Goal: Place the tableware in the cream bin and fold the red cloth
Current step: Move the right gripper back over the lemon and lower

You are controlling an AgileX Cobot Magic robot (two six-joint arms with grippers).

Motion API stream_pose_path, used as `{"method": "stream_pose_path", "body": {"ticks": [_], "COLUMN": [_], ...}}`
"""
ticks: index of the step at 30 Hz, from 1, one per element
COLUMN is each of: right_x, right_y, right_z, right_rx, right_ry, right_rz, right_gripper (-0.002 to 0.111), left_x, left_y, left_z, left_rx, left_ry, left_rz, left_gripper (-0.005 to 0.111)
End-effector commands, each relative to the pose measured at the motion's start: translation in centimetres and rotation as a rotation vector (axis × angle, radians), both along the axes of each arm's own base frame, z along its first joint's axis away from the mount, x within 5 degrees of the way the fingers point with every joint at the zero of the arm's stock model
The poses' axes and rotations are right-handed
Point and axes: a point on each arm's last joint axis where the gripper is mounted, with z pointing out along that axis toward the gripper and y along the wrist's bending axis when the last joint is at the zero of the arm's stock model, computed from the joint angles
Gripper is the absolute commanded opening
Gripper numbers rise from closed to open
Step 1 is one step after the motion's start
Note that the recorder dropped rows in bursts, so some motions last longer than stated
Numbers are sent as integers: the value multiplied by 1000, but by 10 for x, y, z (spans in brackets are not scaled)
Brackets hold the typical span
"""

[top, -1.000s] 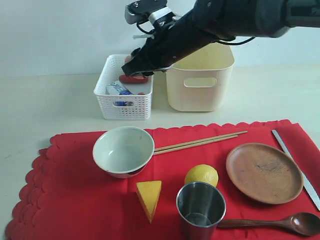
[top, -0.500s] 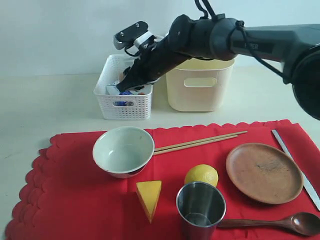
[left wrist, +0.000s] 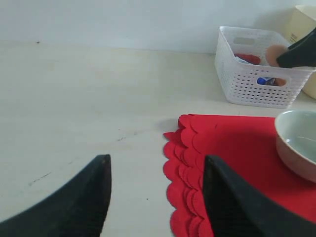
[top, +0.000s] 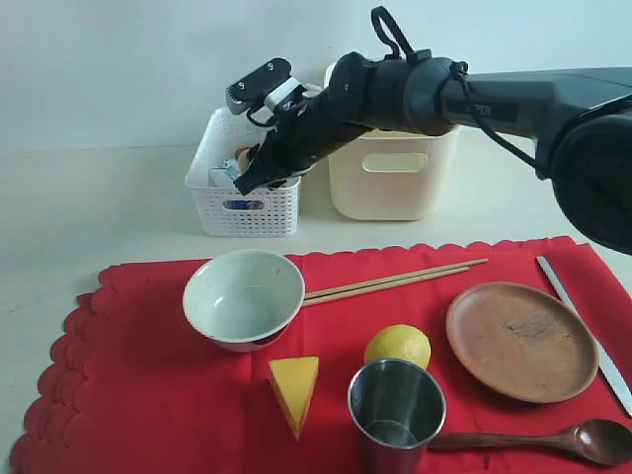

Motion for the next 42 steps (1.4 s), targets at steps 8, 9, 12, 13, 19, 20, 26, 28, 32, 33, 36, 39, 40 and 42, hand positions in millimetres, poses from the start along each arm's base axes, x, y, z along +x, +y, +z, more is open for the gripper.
{"method": "stream_pose_path", "body": {"ticks": [8, 9, 12, 13, 19, 20, 26, 28, 32, 33, 36, 39, 40, 42], "right_x": [-9, -10, -17, -19, -47, -49, -85, -100, -118, -121, -124, -128, -129, -133], "right_y": [-10, -12, -17, -19, -34, -36, -65, -80, -118, -129, -156, -168, -170, -169], "right_z": [54, 58, 71, 74, 100, 102, 112, 115, 118, 118, 117, 108, 105, 99], "right_rx": [-12, -20, -52, -63, -164, -173, -266, -302, -331, -334, -288, -231, -214, -174], "right_ry": [-4, 5, 39, 50, 176, 183, 207, 190, 214, 219, 239, 306, 322, 354], "right_rz": [-55, -61, -73, -72, -35, -45, -96, -102, -135, -151, -227, -240, -237, -192], "right_gripper": [54, 54, 54, 54, 51, 50, 48, 48, 48, 48, 48, 48, 48, 48], "left_x": [0, 0, 0, 0, 0, 0, 0, 0, 0, 0, 0, 0, 0, 0], "left_y": [0, 0, 0, 0, 0, 0, 0, 0, 0, 0, 0, 0, 0, 0], "left_z": [0, 0, 0, 0, 0, 0, 0, 0, 0, 0, 0, 0, 0, 0], "left_rx": [-7, -7, -7, -7, -7, -7, -7, -7, -7, -7, -7, -7, -7, -7], "left_ry": [-12, -12, -12, -12, -12, -12, -12, -12, -12, -12, -12, -12, -12, -12], "left_rz": [0, 0, 0, 0, 0, 0, 0, 0, 0, 0, 0, 0, 0, 0], "left_gripper": [54, 54, 54, 54, 54, 54, 54, 54, 54, 54, 54, 54, 54, 54]}}
